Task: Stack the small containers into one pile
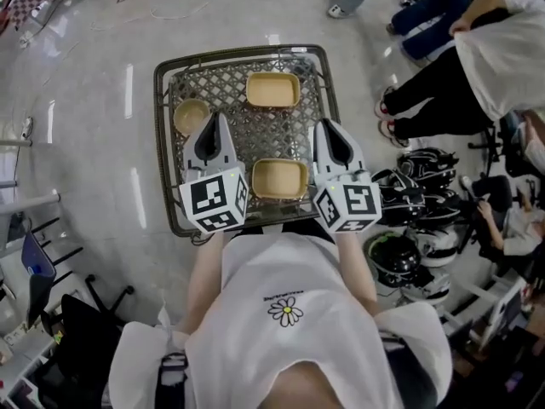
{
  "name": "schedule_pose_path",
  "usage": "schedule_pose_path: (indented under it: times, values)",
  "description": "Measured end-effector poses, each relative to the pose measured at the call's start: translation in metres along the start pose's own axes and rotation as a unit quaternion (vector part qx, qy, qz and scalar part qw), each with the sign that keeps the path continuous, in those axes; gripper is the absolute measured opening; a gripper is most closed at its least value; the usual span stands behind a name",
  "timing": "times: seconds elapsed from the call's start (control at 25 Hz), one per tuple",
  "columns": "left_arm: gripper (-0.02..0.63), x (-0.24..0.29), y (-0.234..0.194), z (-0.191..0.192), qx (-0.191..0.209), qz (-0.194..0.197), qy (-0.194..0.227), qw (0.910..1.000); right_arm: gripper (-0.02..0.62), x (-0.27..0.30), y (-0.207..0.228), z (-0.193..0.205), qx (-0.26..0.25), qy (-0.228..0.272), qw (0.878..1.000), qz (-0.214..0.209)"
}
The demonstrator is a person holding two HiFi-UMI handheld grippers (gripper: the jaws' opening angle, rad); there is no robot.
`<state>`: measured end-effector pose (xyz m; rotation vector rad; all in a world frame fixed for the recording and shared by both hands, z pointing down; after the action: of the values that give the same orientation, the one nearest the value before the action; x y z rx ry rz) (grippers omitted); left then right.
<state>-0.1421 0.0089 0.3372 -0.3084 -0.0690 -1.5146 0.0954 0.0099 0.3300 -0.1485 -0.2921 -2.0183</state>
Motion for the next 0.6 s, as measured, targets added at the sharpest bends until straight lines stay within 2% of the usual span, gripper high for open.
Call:
schedule_pose_path:
  times: [0.08,0.2,0.36,0.48,0.6]
  values:
    - [0.027,0.008,0.005,0.001,0.002,-0.001,0.000,1.0000,0.034,0.005,0.007,0.001,0.005,-0.005,1.000,-0.007]
    - [0.029,0.019,0.014,0.005,0.003,0.018,-0.006,0.9998,0.035,0.011,0.016,0.005,0.018,-0.019,1.000,-0.013]
    - [0.036,0.030,0.020,0.012,0.002,0.028,-0.032,0.9991,0.035,0.015,0.025,0.013,0.020,-0.047,0.998,-0.020]
    - [0.089,0.037,0.023,0.026,0.014,0.044,-0.064,0.9969,0.038,0.017,0.030,0.024,0.021,-0.073,0.997,-0.029]
    - [0.124,0.034,0.025,0.057,0.023,0.078,-0.123,0.9890,0.087,0.016,0.034,0.048,0.036,-0.119,0.991,-0.040]
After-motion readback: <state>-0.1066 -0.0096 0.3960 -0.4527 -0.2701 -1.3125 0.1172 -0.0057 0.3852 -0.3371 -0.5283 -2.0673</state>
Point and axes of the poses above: the fingertips, and each gripper's own axes: x forward along the fingers, y to its right, z out of its underside, the point moved 8 cm from there along -x, backward along the fingers, and after that the axes turned 3 degrees about -z, right-handed, at the moved point
